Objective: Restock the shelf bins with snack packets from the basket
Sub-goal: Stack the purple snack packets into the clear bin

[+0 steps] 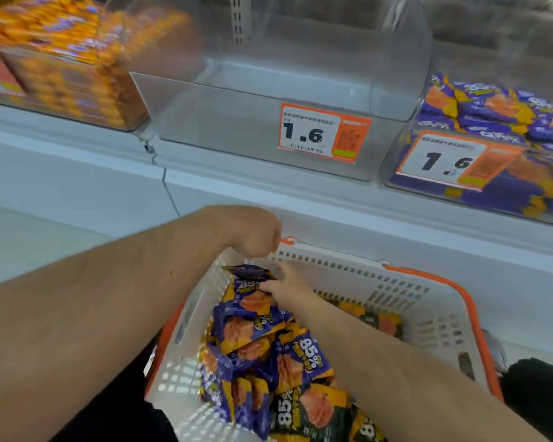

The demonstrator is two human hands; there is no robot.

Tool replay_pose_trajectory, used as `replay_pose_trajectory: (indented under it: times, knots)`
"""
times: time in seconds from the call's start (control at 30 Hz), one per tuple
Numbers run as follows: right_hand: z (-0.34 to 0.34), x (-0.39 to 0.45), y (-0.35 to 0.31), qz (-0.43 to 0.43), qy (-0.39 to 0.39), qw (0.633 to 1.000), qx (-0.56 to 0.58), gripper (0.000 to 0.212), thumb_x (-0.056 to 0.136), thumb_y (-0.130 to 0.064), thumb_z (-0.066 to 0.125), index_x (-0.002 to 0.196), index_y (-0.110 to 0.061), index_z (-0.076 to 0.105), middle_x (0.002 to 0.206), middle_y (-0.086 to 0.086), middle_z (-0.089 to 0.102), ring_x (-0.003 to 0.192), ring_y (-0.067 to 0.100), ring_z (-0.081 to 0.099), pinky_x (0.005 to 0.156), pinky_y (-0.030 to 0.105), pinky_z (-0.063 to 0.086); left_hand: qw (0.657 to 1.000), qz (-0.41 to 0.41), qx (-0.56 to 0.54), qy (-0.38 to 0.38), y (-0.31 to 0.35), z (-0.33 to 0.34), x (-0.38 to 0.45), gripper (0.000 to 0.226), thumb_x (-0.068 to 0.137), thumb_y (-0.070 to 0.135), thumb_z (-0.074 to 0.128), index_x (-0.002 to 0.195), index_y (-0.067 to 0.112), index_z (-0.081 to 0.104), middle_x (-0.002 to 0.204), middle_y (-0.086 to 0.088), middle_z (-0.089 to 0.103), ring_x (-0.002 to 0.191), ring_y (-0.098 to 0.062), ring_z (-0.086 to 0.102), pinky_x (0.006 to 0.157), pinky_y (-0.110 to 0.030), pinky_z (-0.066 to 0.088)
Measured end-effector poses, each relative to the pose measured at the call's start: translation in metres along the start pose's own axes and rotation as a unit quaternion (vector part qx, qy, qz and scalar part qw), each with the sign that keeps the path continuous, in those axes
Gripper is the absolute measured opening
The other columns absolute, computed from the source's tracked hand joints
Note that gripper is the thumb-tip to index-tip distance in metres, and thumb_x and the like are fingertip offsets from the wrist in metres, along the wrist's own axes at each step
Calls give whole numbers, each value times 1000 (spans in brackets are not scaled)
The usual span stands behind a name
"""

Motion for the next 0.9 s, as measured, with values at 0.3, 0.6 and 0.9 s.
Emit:
replay_pose_trajectory:
  times: [0.3,0.6,0.9]
  knots:
    - [-13,-7,-2,-16,90,996,19,18,89,-32,55,90,-16,64,93,10,63,82,21,57,73,35,45,1000,-3,20,-18,-10,8,-7,34,95,17,46,124,8,61,128,-10,59,110,-24,57,98,-39,46]
    - [-123,-107,-24,-93,225,966,86,25,76,4,67,68,-20,70,73,-3,68,76,17,64,75,37,57,992,23,-105,67,14,-5,-7,55,94,40,56,143,19,40,145,-4,45,126,-21,48,104,-34,40]
    - [-189,-188,-63,-210,215,940,160,34,78,25,52,75,-7,65,63,3,68,57,18,64,56,26,51,925,91,-339,145,59,-54,-34,15,90,16,67,104,12,63,86,-9,72,60,-16,63,64,-27,45]
Point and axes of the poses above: each hand's wrist, its own x-axis towards the middle knuckle, its own z-axis out of the palm, y = z × x, the point moved 6 cm from there along x, towards the middle knuckle
